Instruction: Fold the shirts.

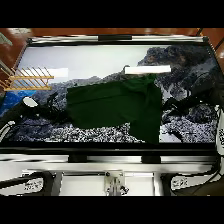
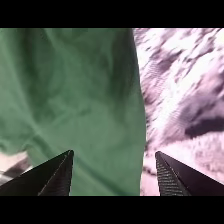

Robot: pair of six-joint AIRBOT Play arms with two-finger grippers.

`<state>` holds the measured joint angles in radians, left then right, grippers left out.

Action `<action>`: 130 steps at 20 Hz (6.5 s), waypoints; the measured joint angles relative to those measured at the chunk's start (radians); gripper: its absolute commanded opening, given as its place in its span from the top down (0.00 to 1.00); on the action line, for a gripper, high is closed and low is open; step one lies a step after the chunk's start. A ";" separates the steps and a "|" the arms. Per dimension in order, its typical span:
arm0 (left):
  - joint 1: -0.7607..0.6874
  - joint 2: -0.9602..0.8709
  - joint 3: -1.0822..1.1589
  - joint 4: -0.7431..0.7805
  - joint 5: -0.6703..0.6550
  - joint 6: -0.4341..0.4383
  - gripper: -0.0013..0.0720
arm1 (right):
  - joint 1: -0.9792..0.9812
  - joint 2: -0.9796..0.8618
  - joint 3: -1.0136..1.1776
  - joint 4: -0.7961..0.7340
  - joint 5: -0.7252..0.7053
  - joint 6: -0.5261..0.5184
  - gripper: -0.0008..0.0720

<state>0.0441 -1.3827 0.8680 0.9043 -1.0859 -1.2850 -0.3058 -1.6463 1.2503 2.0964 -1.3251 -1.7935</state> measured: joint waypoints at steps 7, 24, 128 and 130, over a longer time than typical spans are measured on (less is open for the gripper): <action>0.000 0.049 0.000 0.000 0.001 0.031 0.94 | 0.064 -0.047 -0.021 0.023 0.133 -0.035 0.50; 0.000 0.313 1.017 0.059 0.022 0.070 0.94 | 0.151 0.552 0.534 0.011 0.334 -0.141 0.89; 0.227 0.072 -0.035 0.045 -0.204 0.119 0.95 | -0.030 0.217 -0.431 -0.040 0.074 0.081 0.89; 0.227 0.077 -0.008 0.045 -0.209 0.120 0.95 | -0.029 0.239 -0.420 -0.009 0.104 0.068 0.89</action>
<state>0.2707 -1.3060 0.8604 0.9493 -1.2945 -1.1652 -0.3347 -1.4071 0.8307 2.0872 -1.2213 -1.7252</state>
